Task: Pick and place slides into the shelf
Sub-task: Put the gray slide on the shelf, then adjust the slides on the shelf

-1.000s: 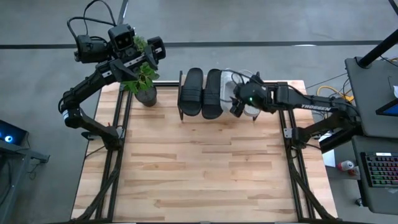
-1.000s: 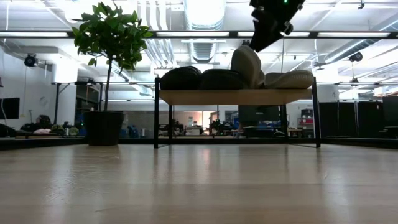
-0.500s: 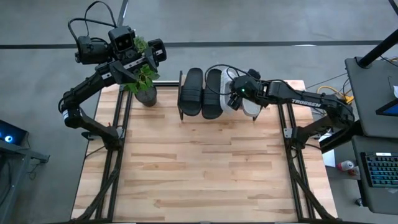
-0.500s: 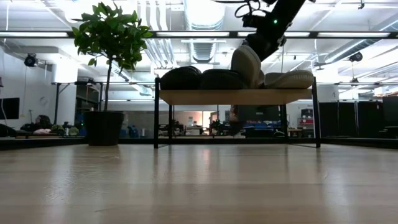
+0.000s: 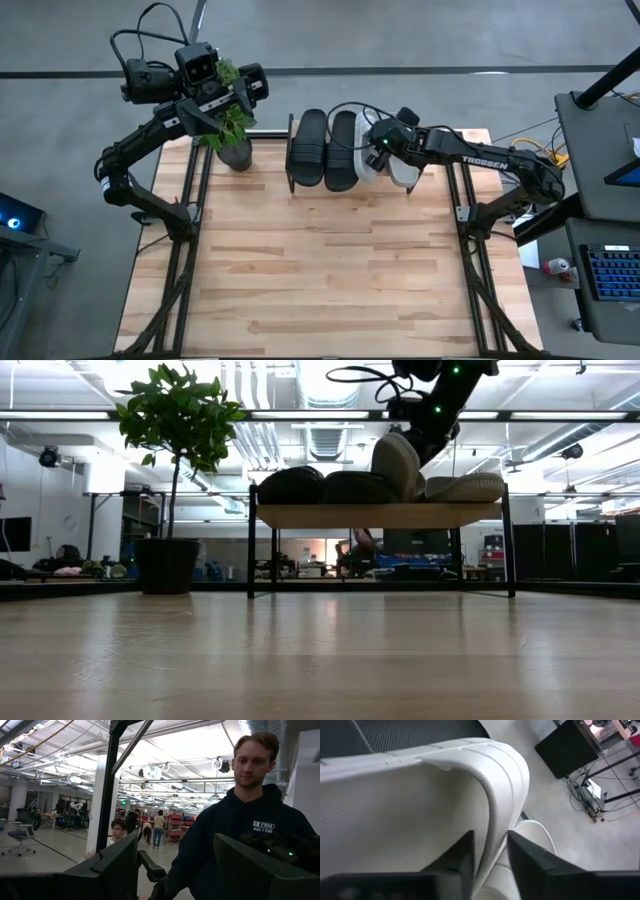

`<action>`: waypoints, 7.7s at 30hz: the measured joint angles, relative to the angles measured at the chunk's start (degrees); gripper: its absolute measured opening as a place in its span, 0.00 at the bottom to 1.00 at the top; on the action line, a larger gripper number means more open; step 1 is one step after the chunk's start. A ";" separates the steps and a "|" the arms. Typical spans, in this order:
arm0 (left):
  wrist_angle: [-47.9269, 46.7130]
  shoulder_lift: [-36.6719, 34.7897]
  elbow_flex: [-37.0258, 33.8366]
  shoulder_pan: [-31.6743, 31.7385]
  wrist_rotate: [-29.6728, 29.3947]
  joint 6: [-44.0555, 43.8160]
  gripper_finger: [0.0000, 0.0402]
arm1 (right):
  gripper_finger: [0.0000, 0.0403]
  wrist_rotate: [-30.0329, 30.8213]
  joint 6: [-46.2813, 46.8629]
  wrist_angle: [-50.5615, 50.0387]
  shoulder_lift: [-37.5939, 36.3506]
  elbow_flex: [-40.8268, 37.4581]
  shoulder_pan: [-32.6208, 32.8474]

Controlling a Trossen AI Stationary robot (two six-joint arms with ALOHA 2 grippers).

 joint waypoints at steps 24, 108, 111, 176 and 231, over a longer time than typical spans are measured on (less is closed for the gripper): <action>-0.04 0.07 0.00 -0.20 -0.07 0.97 0.62 | 0.02 7.69 -10.41 -6.53 -2.84 -0.09 -0.13; 0.01 0.61 0.00 -2.10 1.75 2.61 0.62 | 0.70 -15.96 6.06 1.48 8.42 13.49 13.51; -0.02 0.52 0.00 -2.10 1.81 2.60 0.62 | 0.68 -13.53 4.16 -1.38 12.17 17.48 13.49; 0.05 -0.04 0.00 -2.52 1.82 2.94 0.62 | 0.02 -4.33 -8.82 -3.51 26.58 29.86 18.31; 0.03 -0.04 0.00 -2.87 1.35 4.40 0.62 | 0.31 -16.32 -9.77 -7.35 24.98 31.98 19.47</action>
